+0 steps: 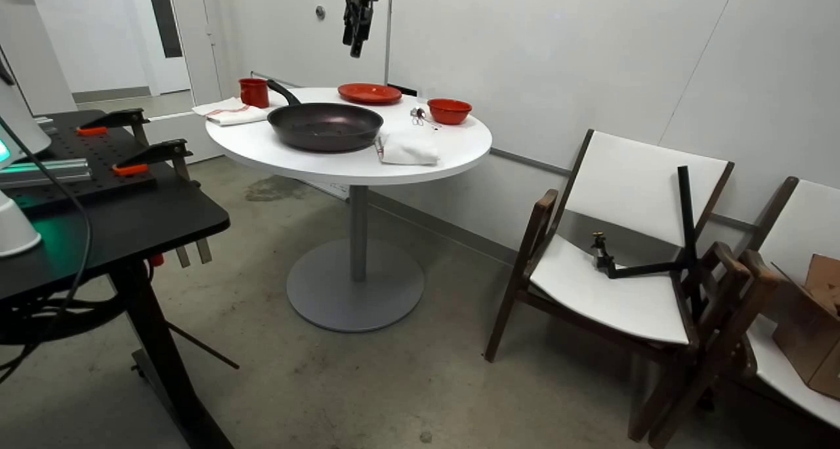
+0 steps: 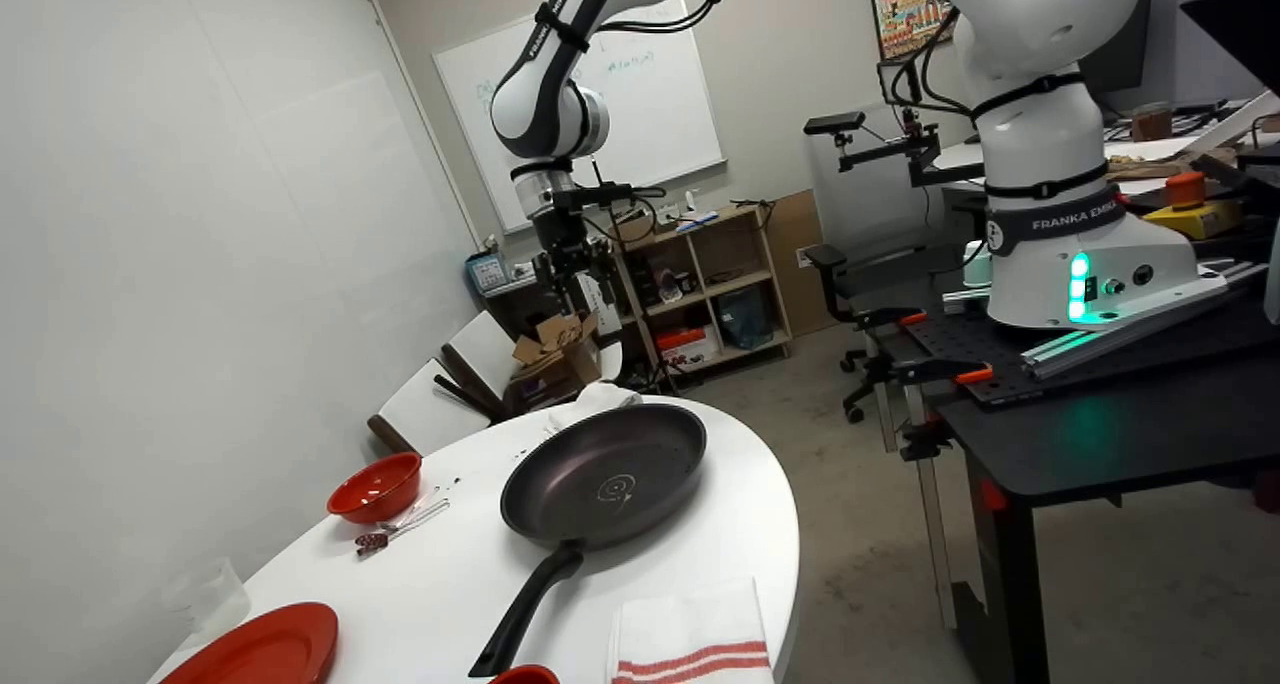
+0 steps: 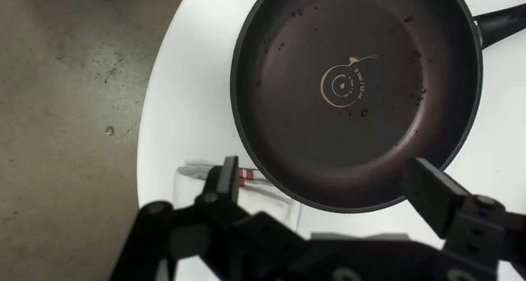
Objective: Use the right white towel to wipe the pan
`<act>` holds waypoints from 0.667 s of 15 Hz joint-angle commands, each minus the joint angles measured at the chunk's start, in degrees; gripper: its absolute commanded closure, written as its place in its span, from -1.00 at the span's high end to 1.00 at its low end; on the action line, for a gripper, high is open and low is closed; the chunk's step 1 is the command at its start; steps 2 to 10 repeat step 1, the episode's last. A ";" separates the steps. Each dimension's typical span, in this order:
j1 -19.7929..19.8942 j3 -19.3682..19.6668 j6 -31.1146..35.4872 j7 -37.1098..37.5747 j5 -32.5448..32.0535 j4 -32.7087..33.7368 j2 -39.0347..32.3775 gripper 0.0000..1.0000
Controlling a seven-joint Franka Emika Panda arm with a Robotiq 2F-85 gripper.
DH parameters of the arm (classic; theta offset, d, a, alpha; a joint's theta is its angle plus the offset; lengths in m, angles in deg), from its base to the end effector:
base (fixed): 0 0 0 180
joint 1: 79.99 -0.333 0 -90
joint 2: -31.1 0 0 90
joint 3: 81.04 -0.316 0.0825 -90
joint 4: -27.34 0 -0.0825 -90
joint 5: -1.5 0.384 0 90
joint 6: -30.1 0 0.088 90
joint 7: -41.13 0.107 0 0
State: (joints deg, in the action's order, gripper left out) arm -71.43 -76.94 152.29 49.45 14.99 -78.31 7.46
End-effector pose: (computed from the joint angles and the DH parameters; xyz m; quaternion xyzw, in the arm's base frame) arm 0.6141 -0.1248 0.2943 -0.9640 0.2461 0.0572 0.0832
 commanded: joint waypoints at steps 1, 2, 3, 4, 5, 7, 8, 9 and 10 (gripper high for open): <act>-0.25 0.40 -0.14 -0.12 0.16 0.19 -0.18 1.00; -0.25 0.40 -0.14 -0.12 0.16 0.19 -0.18 1.00; -0.25 0.40 -0.14 -0.12 0.16 0.19 -0.18 1.00; -0.25 0.40 -0.14 -0.12 0.16 0.19 -0.18 1.00; -0.25 0.40 -0.14 -0.12 0.16 0.19 -0.18 1.00; -0.25 0.40 -0.14 -0.12 0.16 0.19 -0.18 1.00; -0.25 0.40 -0.14 -0.12 0.16 0.19 -0.18 1.00; -0.25 0.40 -0.14 -0.12 0.16 0.19 -0.18 1.00; -0.25 0.40 -0.14 -0.12 0.16 0.19 -0.18 1.00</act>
